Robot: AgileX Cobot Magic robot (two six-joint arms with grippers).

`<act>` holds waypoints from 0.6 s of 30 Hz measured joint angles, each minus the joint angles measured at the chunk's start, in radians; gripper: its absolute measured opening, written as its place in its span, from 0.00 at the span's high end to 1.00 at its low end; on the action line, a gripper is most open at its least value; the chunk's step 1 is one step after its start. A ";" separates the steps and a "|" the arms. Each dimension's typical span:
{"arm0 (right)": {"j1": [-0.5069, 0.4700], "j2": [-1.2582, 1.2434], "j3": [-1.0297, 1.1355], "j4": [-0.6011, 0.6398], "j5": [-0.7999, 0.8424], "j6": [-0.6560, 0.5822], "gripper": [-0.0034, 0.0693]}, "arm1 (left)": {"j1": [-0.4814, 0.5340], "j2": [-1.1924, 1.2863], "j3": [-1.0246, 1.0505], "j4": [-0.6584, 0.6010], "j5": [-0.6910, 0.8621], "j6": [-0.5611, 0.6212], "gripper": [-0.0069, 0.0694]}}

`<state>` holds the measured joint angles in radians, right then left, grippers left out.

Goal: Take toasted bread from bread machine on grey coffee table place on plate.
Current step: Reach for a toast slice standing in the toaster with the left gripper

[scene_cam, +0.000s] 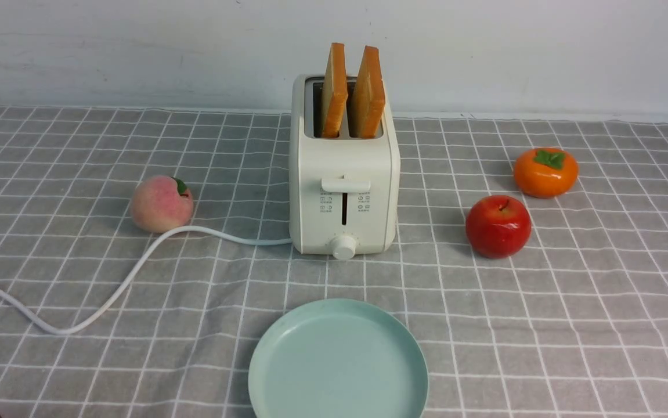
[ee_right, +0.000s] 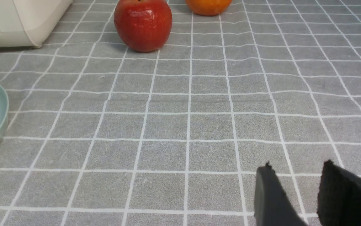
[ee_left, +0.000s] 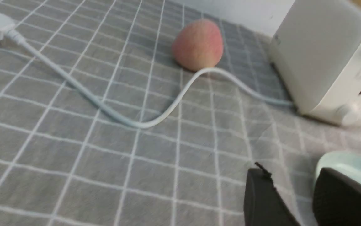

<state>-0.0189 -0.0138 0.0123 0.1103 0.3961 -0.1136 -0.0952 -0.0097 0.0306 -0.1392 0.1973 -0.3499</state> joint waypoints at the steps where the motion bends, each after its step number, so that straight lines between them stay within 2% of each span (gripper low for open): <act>1: 0.000 0.000 0.000 0.000 0.000 0.000 0.62 | 0.000 0.000 0.000 0.000 0.000 0.000 0.59; 2: 0.000 0.000 0.000 0.000 0.000 0.000 0.62 | 0.000 0.000 0.000 -0.078 -0.073 0.000 0.59; 3: 0.000 0.000 0.000 0.000 0.000 0.000 0.62 | 0.000 0.000 0.000 -0.087 -0.082 0.000 0.59; 6: 0.000 0.000 0.000 0.012 -0.006 0.003 0.62 | 0.000 0.000 0.000 -0.256 -0.219 0.000 0.60; 9: 0.000 0.000 0.012 0.150 -0.069 0.040 0.62 | 0.000 0.000 0.000 -0.421 -0.331 -0.001 0.64; 11: 0.000 0.000 0.013 0.248 -0.136 0.075 0.62 | 0.000 0.000 0.000 -0.498 -0.393 -0.008 0.72; 12: 0.000 0.000 0.013 0.275 -0.145 0.080 0.62 | 0.000 0.000 -0.002 -0.511 -0.402 -0.009 0.73; 15: 0.000 0.000 0.013 0.468 -0.290 0.125 0.62 | 0.000 0.000 -0.073 -0.539 -0.417 -0.022 0.92; 18: 0.000 0.000 0.013 0.613 -0.382 0.130 0.62 | 0.000 0.000 -0.193 -0.469 -0.413 -0.022 0.93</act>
<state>-0.0189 -0.0138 0.0249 0.7231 0.0144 0.0166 -0.0952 -0.0097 -0.1624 -0.6081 -0.2159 -0.3720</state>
